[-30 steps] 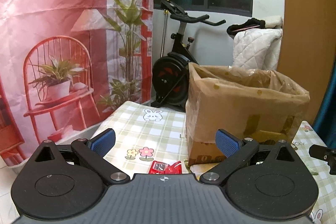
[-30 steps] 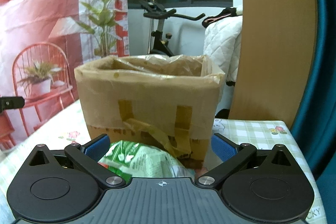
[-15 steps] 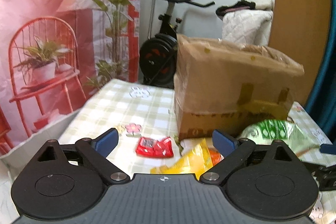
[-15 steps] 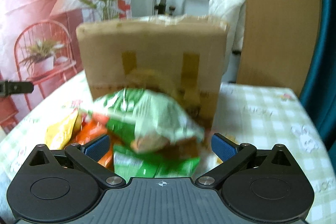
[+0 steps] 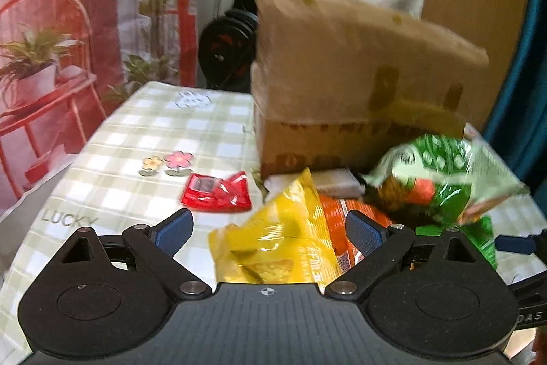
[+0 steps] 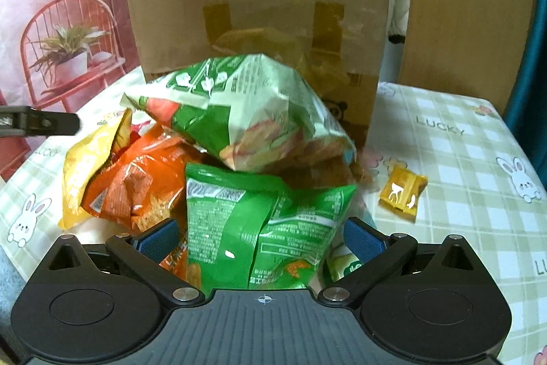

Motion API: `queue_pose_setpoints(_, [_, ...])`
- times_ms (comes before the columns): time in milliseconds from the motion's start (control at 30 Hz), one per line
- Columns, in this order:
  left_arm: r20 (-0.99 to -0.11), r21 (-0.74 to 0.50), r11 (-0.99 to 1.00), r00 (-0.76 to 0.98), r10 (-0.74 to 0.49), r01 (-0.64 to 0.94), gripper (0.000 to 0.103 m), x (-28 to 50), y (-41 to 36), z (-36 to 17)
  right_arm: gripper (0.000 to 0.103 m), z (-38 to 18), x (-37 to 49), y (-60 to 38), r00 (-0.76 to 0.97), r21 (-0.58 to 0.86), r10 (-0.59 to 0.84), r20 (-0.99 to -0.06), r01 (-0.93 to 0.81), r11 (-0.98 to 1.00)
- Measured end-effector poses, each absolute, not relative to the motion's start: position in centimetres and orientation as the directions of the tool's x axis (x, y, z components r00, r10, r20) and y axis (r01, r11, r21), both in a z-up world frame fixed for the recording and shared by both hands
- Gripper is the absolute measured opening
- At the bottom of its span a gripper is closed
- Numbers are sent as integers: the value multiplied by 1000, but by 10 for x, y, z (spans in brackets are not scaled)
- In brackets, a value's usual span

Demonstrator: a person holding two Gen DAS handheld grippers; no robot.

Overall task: Organize snacks
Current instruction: 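Grasp the yellow chip bag with the left gripper while the right grasps a green snack bag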

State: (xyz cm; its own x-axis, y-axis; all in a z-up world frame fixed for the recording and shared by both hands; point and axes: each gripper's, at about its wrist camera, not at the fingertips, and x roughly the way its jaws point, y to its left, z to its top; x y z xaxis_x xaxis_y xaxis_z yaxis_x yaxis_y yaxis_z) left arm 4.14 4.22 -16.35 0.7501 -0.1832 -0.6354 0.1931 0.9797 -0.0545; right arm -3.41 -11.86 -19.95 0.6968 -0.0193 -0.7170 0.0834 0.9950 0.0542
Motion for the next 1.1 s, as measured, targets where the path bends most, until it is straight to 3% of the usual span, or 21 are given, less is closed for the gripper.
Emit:
queue_pose_setpoints(567, [-744,8,995,665,-62,101,97,63,46,-209,94,-216,-31,-128,668,126,31,-743,95,988])
queue_pose_setpoints(633, [-743,10,995,667,-59,99,95,63,50,-209,94,-218,-31,-129,670,135,38,-741,92,987])
queue_pose_setpoints(733, [-723,4,995,688,-62,95,80,58,57,-204,90,-217,-30,-129,671,138,46,-740,85,987])
queue_pose_setpoints(1100, [-649,-23,997,757,-70,73,79,33,67,-173,83,-212,-37,-130,675,153,62,-735,76,985])
